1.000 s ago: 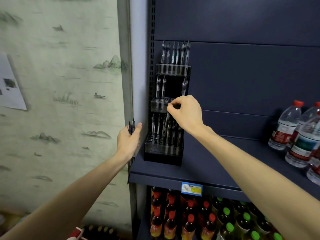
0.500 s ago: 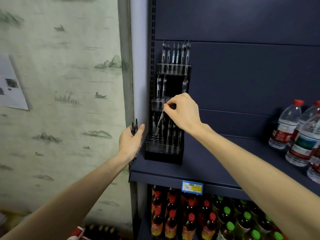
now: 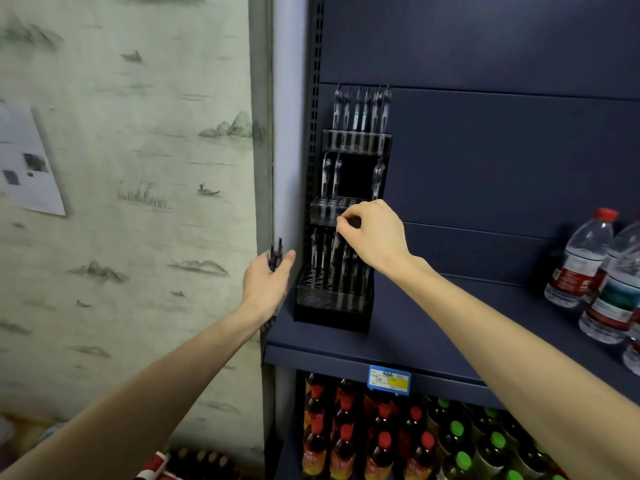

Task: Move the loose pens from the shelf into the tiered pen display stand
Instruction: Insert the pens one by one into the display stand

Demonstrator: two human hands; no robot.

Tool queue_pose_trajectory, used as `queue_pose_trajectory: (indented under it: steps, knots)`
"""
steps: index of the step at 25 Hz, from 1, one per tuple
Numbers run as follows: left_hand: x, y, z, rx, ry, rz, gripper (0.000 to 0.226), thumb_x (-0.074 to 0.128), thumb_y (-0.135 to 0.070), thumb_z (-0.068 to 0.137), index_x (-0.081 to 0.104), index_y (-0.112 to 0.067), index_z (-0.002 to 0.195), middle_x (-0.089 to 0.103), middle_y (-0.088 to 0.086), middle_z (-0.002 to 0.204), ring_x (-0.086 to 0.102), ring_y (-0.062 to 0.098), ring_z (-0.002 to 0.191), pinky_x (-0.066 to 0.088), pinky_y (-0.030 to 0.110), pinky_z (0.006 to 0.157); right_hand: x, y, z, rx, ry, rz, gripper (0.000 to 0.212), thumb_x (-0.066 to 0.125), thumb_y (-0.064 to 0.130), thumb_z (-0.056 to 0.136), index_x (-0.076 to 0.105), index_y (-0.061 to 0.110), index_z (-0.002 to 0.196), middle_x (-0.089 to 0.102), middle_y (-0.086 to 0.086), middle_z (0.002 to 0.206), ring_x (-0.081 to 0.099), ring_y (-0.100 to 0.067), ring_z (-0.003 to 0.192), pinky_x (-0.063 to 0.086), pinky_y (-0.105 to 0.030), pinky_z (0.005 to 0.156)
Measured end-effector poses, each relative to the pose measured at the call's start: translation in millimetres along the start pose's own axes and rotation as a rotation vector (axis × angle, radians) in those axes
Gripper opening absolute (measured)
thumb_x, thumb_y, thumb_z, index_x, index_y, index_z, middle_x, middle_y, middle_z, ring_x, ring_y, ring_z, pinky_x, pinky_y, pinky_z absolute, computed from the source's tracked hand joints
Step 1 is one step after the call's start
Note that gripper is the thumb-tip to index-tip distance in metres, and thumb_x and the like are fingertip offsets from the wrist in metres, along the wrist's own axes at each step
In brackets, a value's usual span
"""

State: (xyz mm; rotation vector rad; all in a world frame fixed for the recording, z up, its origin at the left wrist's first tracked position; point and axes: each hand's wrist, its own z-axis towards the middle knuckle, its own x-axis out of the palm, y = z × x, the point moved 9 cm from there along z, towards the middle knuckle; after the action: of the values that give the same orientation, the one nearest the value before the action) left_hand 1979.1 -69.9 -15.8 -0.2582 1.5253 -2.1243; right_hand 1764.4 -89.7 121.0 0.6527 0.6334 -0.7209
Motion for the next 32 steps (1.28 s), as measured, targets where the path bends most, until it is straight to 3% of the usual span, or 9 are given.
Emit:
queue_pose_trajectory:
  steps: [3, 8, 11, 14, 17, 20, 23, 26, 32]
  knots:
    - [4.1, -17.0, 0.9, 0.032, -0.008, 0.025, 0.043, 0.061, -0.047, 0.098, 0.049, -0.015, 0.072, 0.053, 0.000, 0.052, 0.052, 0.019, 0.045, 0.047, 0.038, 0.058, 15.8, -0.6, -3.3, -0.014, 0.110, -0.068, 0.027, 0.062, 0.033, 0.090, 0.074, 0.023, 0.069, 0.069, 0.008, 0.078, 0.056, -0.020, 0.096, 0.057, -0.041, 0.075]
    - [7.3, -42.7, 0.1, 0.094, -0.021, 0.087, 0.051, 0.061, -0.050, 0.098, 0.054, -0.003, 0.079, 0.059, 0.012, 0.058, 0.060, 0.017, 0.045, 0.058, 0.047, 0.061, 16.8, -4.4, -14.5, 0.013, 0.014, -0.010, 0.030, 0.062, 0.047, 0.095, 0.078, 0.026, 0.108, 0.068, 0.009, 0.115, 0.052, -0.018, 0.117, 0.050, -0.039, 0.093]
    - [13.3, -51.8, -1.2, 0.131, 0.007, 0.121, 0.059, 0.061, -0.060, 0.091, 0.053, -0.003, 0.076, 0.060, 0.012, 0.056, 0.062, 0.026, 0.049, 0.057, 0.049, 0.062, 11.5, 12.0, -13.2, -0.044, -0.058, 0.159, 0.031, 0.061, 0.052, 0.096, 0.080, 0.029, 0.102, 0.068, 0.014, 0.112, 0.051, -0.012, 0.117, 0.045, -0.035, 0.098]
    - [24.0, -56.9, -4.1, 0.130, 0.047, 0.112, 0.046, 0.061, -0.062, 0.077, 0.057, -0.017, 0.078, 0.058, 0.005, 0.059, 0.063, 0.037, 0.062, 0.057, 0.058, 0.062, 16.3, 34.5, -10.9, -0.098, 0.007, 0.275, 0.027, 0.067, 0.046, 0.094, 0.083, 0.025, 0.101, 0.072, 0.010, 0.113, 0.053, -0.007, 0.116, 0.041, -0.029, 0.100]
    - [29.9, -60.2, -7.7, 0.113, 0.082, 0.099, 0.034, 0.059, -0.060, 0.072, 0.059, -0.026, 0.077, 0.059, -0.003, 0.058, 0.060, 0.029, 0.060, 0.057, 0.061, 0.063, 22.7, 40.1, -9.0, -0.093, 0.034, 0.437, 0.016, 0.073, 0.031, 0.092, 0.084, 0.019, 0.094, 0.075, 0.009, 0.105, 0.064, -0.004, 0.105, 0.055, -0.035, 0.094]
    - [28.2, -66.1, -7.7, 0.131, 0.095, 0.118, 0.044, 0.064, -0.063, 0.077, 0.052, -0.021, 0.073, 0.057, -0.001, 0.059, 0.061, 0.030, 0.061, 0.057, 0.054, 0.064, 19.9, 26.6, -2.9, 0.072, -0.008, 0.617, 0.010, 0.075, 0.024, 0.090, 0.083, 0.018, 0.089, 0.078, 0.010, 0.092, 0.071, -0.005, 0.093, 0.059, -0.037, 0.089]
    - [13.5, -74.7, -9.2, 0.196, 0.002, 0.204, 0.058, 0.071, -0.065, 0.083, 0.039, -0.018, 0.068, 0.045, -0.005, 0.057, 0.044, 0.018, 0.056, 0.040, 0.037, 0.058, -1.2, -4.2, 3.9, 0.303, -0.161, 0.723, 0.016, 0.073, 0.030, 0.092, 0.082, 0.019, 0.086, 0.078, 0.009, 0.083, 0.072, -0.005, 0.087, 0.055, -0.022, 0.081]
    - [2.5, -65.3, -10.6, 0.160, -0.028, 0.204, 0.058, 0.072, -0.064, 0.085, 0.039, -0.020, 0.067, 0.042, -0.009, 0.056, 0.039, 0.013, 0.056, 0.035, 0.031, 0.057, -11.7, -24.0, 3.0, 0.375, -0.213, 0.718, 0.017, 0.071, 0.034, 0.094, 0.081, 0.021, 0.088, 0.077, 0.011, 0.085, 0.069, 0.000, 0.089, 0.048, -0.015, 0.079]
    - [2.3, -38.6, -1.6, -0.038, 0.015, -0.020, 0.018, 0.040, -0.042, 0.079, 0.047, -0.028, 0.087, 0.055, -0.005, 0.069, 0.049, 0.022, 0.073, 0.040, 0.042, 0.072, -15.3, -10.1, -7.6, 0.219, -0.150, 0.464, 0.015, 0.068, 0.037, 0.094, 0.079, 0.029, 0.088, 0.073, 0.018, 0.078, 0.069, -0.002, 0.079, 0.059, -0.034, 0.078]
